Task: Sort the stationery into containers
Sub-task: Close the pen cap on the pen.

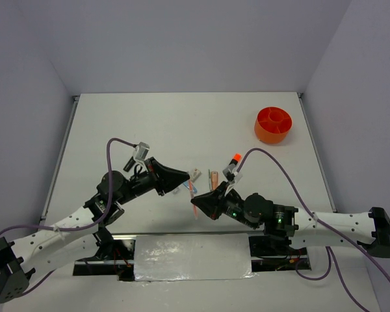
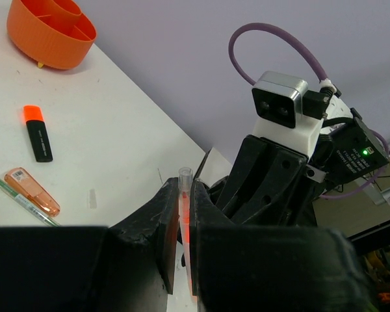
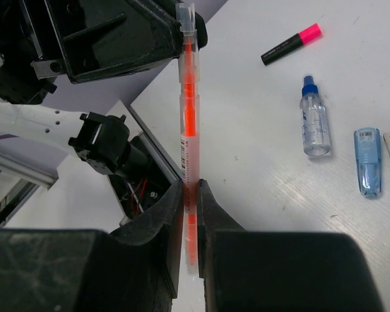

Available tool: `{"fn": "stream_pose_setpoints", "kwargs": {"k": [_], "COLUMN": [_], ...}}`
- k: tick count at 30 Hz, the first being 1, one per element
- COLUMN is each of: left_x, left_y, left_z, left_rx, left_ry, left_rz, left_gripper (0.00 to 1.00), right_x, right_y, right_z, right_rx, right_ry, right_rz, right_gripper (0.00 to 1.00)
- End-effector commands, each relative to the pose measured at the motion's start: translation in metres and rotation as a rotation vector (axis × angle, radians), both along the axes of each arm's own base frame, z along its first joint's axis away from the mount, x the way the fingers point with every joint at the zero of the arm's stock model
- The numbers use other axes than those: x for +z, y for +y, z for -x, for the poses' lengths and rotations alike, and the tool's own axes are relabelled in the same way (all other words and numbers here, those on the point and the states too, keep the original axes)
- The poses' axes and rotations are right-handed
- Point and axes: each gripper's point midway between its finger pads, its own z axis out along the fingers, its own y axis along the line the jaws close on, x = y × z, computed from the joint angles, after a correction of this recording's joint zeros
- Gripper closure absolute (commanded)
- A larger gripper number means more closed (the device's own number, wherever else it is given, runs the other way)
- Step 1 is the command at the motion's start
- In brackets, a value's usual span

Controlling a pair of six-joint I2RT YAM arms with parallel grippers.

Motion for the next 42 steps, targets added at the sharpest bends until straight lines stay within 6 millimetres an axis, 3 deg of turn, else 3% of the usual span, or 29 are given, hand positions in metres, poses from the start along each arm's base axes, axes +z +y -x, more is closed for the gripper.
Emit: {"fn": "stream_pose_setpoints", "kwargs": {"k": [1,8,17,22,26,28,30,33,37,42], "left_x": [0.001,0.008,0.007,0.004,0.005,0.009,0.011,0.016,0.021,0.027], "left_y": [0.002,-0.002,-0.005,-0.008,-0.008,-0.006,-0.003,-0.002,0.000,0.007], "left_z": [-0.003,0.004,0.007,0.009,0.009,0.008,0.006,0.005,0.006,0.007], "left_rx": [0.027,-0.022,-0.028,-0.047,-0.039,-0.029,-0.010,-0.004,0.002,0.026], "left_ry": [-0.041,-0.040,-0.039,-0.043,-0.055,-0.069,-0.067,-0.078,-0.085,-0.103], "left_rz": [-0.014,0.017,-0.005,-0.027,-0.068,-0.080,-0.096,-0.102,-0.093,-0.079], "left_gripper": [1.00,1.00,1.00,1.00,0.92,0.84,0.69,0.60,0.61,0.75], "right_x": [0.043,0.045,0.075,0.102,0.116,0.108,0.099,0.092,0.090,0.092], "right_y": [-0.001,-0.001,-0.002,-0.004,-0.003,0.002,0.007,0.012,0.016,0.020], "right_z": [-0.001,-0.006,-0.018,-0.027,-0.021,-0.022,-0.022,-0.021,-0.020,-0.017], "right_rx": [-0.005,-0.031,-0.088,-0.127,-0.094,-0.085,-0.080,-0.066,-0.060,-0.040], "right_ry": [-0.038,-0.075,-0.173,-0.244,-0.282,-0.278,-0.263,-0.242,-0.234,-0.227], "right_rz": [-0.104,-0.092,-0.105,-0.114,-0.132,-0.090,-0.060,-0.062,-0.056,-0.057], "right_gripper": [1.00,1.00,1.00,1.00,1.00,1.00,1.00,1.00,1.00,1.00]}}
